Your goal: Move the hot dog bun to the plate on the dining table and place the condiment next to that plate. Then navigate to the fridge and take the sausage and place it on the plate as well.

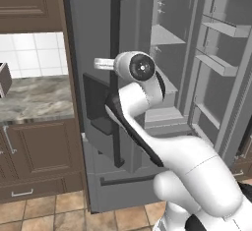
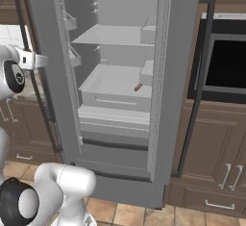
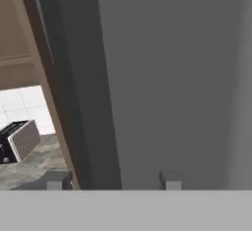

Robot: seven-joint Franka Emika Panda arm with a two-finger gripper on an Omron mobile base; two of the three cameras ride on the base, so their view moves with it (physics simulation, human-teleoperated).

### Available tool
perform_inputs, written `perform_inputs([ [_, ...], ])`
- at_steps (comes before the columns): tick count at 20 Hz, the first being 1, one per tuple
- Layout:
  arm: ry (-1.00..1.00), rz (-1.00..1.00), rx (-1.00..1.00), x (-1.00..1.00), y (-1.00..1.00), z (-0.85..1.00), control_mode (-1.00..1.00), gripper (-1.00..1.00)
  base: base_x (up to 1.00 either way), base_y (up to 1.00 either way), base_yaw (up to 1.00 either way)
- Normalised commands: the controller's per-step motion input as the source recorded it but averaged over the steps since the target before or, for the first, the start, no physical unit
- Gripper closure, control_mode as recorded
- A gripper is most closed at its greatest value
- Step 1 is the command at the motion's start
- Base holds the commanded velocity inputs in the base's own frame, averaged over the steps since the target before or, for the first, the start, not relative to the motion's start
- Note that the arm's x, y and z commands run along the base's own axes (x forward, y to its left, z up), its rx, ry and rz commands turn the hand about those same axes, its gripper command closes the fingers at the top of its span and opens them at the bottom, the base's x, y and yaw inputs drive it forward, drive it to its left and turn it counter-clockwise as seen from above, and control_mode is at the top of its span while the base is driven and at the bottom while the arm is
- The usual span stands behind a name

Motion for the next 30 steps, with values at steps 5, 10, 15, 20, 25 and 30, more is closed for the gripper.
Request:
perform_inputs([
  [5,0.05,0.0,0.27,-0.83,-0.04,0.13,-1.0,-1.0,0.0,0.0,0.0],
  [10,0.09,-0.01,0.29,-0.87,-0.11,0.25,-1.0,-1.0,0.0,0.0,0.0],
  [15,0.05,0.03,0.36,-0.45,-0.72,0.14,-1.0,-1.0,0.0,0.0,0.0],
  [20,0.07,0.17,0.48,0.04,-0.97,-0.13,-1.0,-1.0,0.0,0.0,0.0],
  [25,0.07,0.07,0.44,0.29,-0.66,-0.2,-1.0,-1.0,0.0,0.0,0.0],
  [30,0.24,0.03,0.28,0.49,-0.19,0.0,-1.0,-1.0,0.0,0.0,0.0],
])
